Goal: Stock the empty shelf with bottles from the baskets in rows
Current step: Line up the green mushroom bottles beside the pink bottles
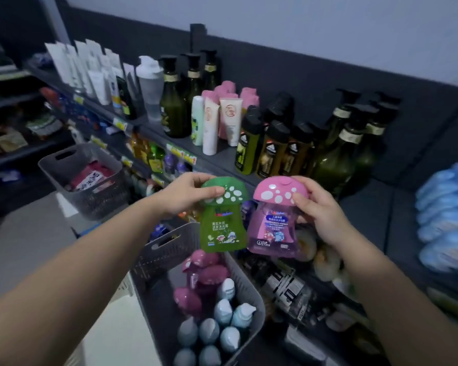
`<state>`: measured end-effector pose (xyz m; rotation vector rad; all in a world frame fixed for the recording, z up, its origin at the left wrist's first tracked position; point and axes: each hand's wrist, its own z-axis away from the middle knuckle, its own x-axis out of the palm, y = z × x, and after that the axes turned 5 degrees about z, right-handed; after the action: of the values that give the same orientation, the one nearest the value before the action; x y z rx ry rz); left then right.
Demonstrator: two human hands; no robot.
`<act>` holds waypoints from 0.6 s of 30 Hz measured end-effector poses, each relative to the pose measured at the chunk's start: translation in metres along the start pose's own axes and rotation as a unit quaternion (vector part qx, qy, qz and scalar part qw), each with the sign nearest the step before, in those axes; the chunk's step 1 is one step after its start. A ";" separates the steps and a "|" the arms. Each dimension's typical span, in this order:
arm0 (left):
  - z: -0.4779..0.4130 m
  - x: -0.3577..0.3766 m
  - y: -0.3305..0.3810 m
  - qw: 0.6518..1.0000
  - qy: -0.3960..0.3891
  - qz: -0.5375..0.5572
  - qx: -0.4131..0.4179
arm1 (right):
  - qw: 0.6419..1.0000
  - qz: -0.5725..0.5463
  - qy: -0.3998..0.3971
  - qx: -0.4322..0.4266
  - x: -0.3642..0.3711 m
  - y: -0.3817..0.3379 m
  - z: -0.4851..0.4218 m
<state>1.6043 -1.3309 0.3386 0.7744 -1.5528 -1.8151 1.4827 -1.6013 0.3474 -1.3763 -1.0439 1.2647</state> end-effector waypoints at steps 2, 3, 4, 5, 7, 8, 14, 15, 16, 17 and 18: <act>-0.008 0.029 0.020 0.999 -0.019 -0.003 0.027 | 0.999 -0.001 0.032 -0.014 -0.029 -0.015 0.022; -0.011 0.045 0.029 0.999 -0.029 -0.004 0.036 | 0.999 -0.001 0.050 -0.019 -0.042 -0.020 0.032; -0.014 0.061 0.037 0.998 -0.043 -0.004 0.047 | 0.997 -0.002 0.066 -0.025 -0.052 -0.026 0.044; -0.017 0.080 0.045 0.996 -0.059 -0.007 0.060 | 0.996 -0.002 0.086 -0.034 -0.065 -0.030 0.058; -0.022 0.107 0.057 0.994 -0.070 -0.015 0.082 | 0.992 -0.003 0.115 -0.045 -0.082 -0.036 0.076; -0.024 0.125 0.065 0.992 -0.080 -0.018 0.094 | 0.989 -0.002 0.137 -0.053 -0.094 -0.041 0.091; -0.028 0.240 0.109 0.975 -0.163 -0.037 0.145 | 0.968 -0.040 0.233 -0.083 -0.171 -0.054 0.181; -0.027 0.260 0.112 0.973 -0.178 -0.031 0.142 | 0.965 -0.044 0.245 -0.086 -0.183 -0.052 0.197; -0.027 0.281 0.113 0.972 -0.191 -0.024 0.138 | 0.961 -0.048 0.257 -0.089 -0.194 -0.051 0.215; -0.027 0.302 0.115 0.971 -0.198 -0.018 0.134 | 0.958 -0.046 0.268 -0.092 -0.206 -0.051 0.232; -0.026 0.324 0.116 0.970 -0.204 -0.014 0.133 | 0.954 -0.046 0.280 -0.093 -0.217 -0.052 0.250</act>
<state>1.4282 -1.6106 0.4375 0.5620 -2.0921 -1.8915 1.2140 -1.7806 0.4356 -1.6782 -0.8249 0.6516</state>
